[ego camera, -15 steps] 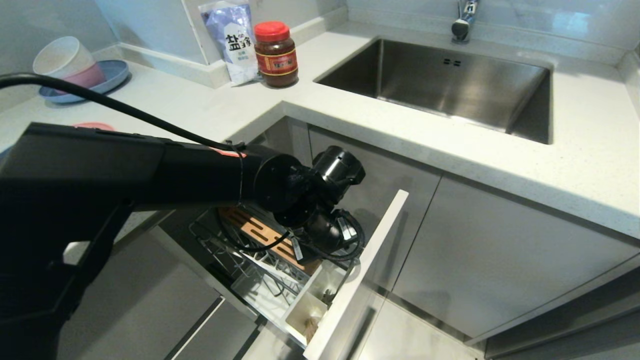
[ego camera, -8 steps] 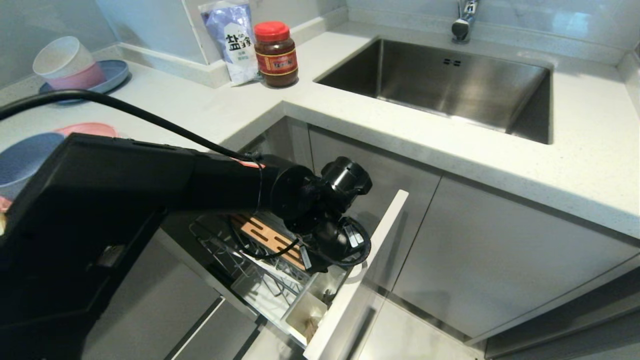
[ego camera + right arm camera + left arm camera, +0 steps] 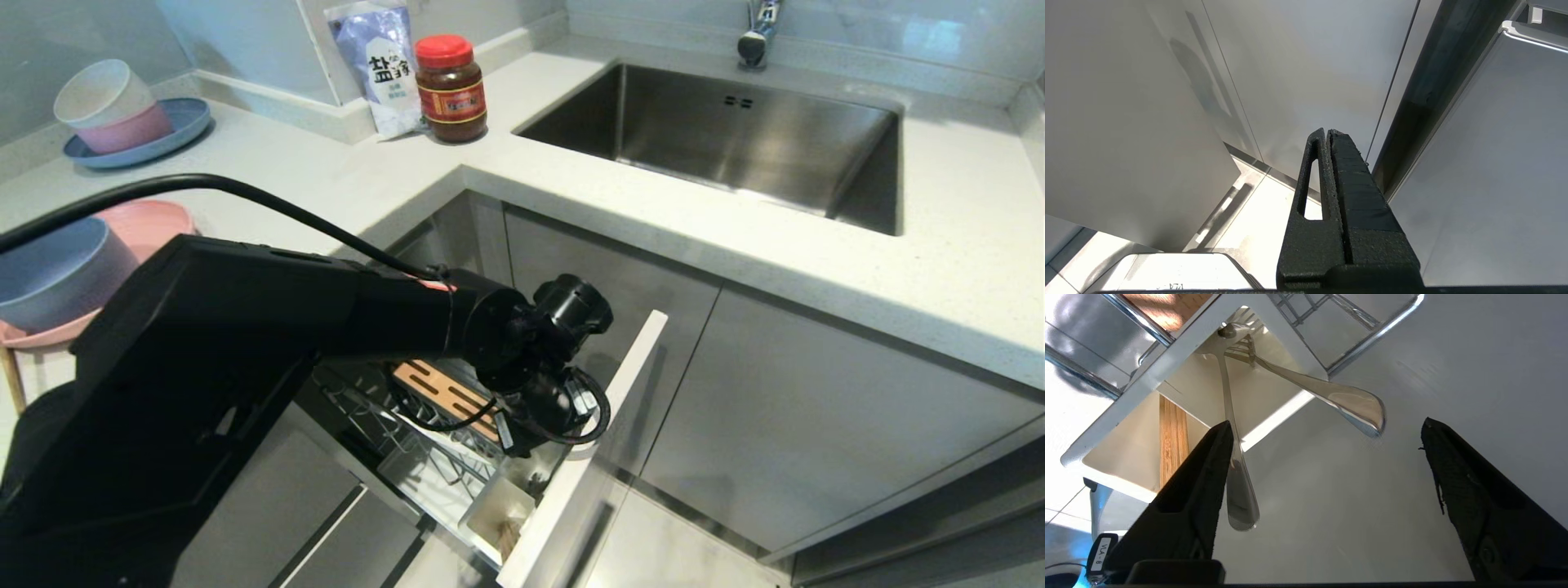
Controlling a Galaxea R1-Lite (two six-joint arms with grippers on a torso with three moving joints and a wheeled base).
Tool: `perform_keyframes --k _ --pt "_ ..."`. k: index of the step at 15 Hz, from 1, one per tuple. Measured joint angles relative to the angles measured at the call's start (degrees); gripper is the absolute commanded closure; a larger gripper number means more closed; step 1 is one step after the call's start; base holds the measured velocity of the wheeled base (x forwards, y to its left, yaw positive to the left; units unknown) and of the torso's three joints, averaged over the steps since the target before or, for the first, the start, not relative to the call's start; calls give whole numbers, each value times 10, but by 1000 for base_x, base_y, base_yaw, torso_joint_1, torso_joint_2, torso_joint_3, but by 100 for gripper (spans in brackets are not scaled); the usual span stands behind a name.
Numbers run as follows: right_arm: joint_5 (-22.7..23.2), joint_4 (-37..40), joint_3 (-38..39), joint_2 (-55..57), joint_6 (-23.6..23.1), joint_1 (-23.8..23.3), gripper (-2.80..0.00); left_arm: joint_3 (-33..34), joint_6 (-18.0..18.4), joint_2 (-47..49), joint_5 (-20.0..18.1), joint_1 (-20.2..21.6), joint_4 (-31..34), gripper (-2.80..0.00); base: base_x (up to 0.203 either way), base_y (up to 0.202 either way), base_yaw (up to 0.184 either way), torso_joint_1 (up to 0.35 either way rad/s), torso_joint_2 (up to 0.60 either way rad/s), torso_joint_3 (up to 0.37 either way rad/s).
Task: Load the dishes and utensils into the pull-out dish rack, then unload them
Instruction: Take the fork out of the cupboard
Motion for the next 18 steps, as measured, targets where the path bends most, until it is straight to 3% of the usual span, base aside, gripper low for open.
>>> perform_keyframes --k 6,18 --pt "0 0 0 0 0 0 0 -8 -2 26 -1 -1 0 -280 0 0 0 0 0 0" --pt "0 0 0 0 0 0 0 -19 -81 39 -1 -9 2 -280 0 0 0 0 0 0"
